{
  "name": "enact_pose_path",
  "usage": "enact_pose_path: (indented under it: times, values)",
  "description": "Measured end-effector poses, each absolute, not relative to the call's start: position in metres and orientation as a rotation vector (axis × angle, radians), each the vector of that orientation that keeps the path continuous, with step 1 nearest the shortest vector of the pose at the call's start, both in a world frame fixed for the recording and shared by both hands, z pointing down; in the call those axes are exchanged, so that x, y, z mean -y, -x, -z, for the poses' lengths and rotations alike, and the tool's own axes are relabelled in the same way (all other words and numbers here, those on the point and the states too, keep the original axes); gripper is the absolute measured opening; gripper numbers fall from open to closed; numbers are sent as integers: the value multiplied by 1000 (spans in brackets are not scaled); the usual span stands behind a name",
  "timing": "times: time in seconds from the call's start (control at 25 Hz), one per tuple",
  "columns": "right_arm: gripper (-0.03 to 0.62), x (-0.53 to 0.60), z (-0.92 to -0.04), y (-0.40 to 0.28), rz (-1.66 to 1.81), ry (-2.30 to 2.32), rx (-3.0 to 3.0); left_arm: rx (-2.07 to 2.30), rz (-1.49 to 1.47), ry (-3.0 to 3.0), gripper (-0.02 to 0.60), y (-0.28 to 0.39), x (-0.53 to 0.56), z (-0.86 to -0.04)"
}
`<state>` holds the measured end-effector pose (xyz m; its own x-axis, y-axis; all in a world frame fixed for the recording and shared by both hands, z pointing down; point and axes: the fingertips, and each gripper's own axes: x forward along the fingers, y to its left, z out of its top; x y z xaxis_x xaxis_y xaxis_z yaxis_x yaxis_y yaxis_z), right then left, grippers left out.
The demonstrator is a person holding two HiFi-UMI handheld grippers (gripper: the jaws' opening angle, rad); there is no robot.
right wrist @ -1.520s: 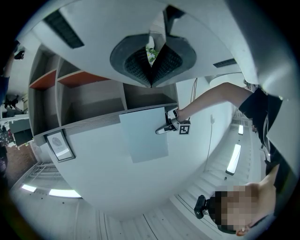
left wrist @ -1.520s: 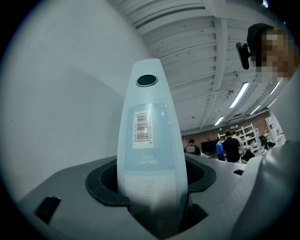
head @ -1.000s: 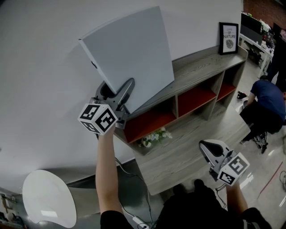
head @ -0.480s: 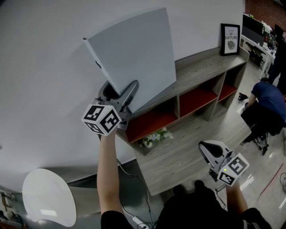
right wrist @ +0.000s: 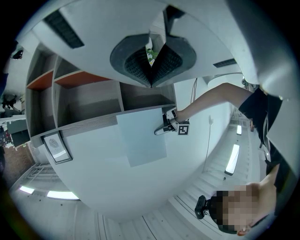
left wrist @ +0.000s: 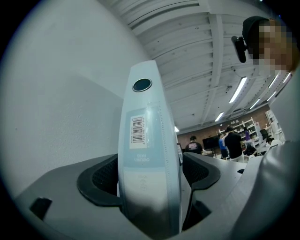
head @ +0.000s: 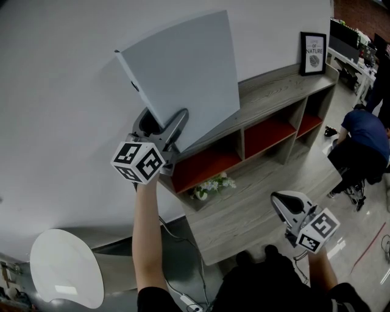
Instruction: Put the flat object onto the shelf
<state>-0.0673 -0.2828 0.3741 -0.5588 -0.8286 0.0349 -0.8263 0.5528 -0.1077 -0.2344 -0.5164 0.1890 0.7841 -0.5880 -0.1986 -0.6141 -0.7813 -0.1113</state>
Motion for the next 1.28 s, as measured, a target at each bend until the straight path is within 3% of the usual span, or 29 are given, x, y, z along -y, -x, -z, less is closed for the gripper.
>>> enact_pose_path:
  times: [1.28]
  values:
    - [11, 256, -376, 85, 163, 1360, -2788, -1042, -304, 2752, 416, 268, 447, -178]
